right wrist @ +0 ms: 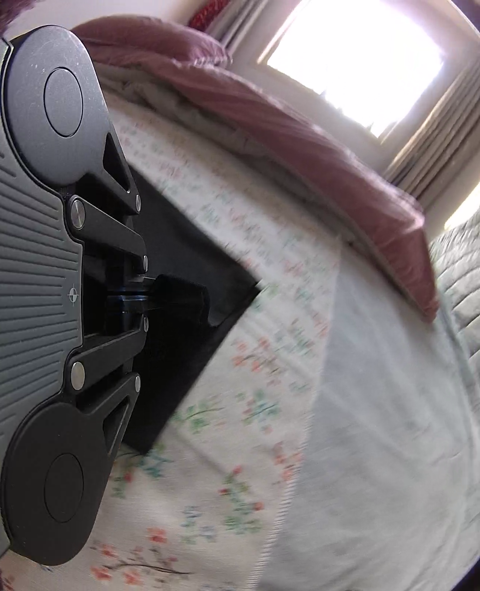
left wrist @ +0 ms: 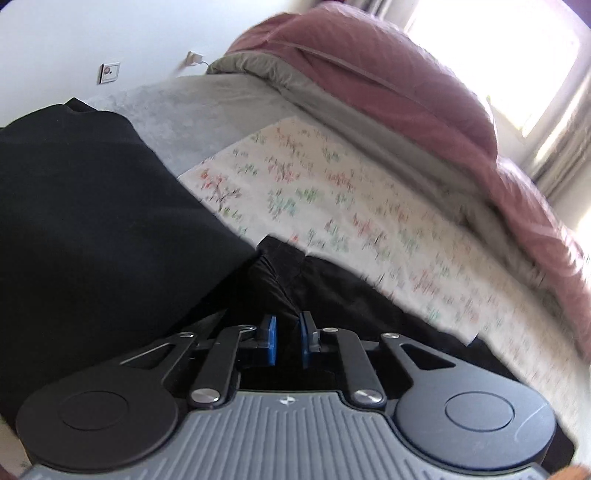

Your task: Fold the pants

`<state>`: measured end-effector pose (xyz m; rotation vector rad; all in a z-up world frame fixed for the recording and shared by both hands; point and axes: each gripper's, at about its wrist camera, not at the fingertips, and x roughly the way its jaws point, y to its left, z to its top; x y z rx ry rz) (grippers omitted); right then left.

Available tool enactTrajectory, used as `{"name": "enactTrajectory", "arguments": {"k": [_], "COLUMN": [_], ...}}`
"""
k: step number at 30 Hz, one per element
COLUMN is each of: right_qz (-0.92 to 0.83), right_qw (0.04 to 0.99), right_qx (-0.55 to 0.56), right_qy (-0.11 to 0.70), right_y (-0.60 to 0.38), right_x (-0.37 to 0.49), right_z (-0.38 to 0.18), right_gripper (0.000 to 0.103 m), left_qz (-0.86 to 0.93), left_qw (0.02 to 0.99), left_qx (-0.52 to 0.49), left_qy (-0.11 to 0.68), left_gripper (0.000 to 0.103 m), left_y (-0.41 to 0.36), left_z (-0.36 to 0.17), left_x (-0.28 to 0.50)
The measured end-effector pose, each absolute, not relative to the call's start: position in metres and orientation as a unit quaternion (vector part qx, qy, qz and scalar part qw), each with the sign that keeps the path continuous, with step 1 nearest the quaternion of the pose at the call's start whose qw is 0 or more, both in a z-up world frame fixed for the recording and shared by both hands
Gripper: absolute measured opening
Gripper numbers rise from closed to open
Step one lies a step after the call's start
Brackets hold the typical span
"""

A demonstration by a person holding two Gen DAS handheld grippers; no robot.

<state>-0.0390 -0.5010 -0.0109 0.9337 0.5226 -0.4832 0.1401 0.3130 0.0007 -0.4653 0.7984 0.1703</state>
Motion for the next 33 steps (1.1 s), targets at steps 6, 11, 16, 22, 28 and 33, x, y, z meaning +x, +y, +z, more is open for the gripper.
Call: {"name": "enactTrajectory", "arguments": {"k": [6,11,16,22,28,33], "right_qz": [-0.237,-0.232,-0.219,-0.229,-0.229,-0.289], "right_qw": [0.830,0.819,0.818,0.813,0.805,0.800], "right_qx": [0.402,0.424,0.447,0.436,0.459,0.439], "right_qy": [0.307,0.310,0.287,0.311,0.298,0.290], "right_y": [-0.506,-0.509,-0.509,-0.512,-0.515,-0.518], "right_x": [-0.043,-0.052,-0.063,-0.060,-0.070,-0.087], "right_z": [-0.032,-0.050,-0.044,-0.048,-0.062,-0.052], "right_gripper": [0.000,0.001,0.002,0.003,0.009,0.014], "left_qz": [0.063,0.053,0.044,0.040,0.028,0.011], "left_qw": [0.884,0.883,0.887,0.883,0.866,0.876], "left_qx": [-0.134,-0.104,-0.101,-0.070,-0.066,-0.034], "left_qy": [0.443,0.455,0.449,0.462,0.495,0.480], "left_gripper": [0.040,0.043,0.043,0.043,0.073,0.086], "left_y": [0.303,0.304,0.305,0.297,0.301,0.308], "left_z": [-0.019,-0.026,-0.023,-0.031,-0.030,0.008], "left_x": [0.134,0.133,0.127,0.127,0.124,0.103]}}
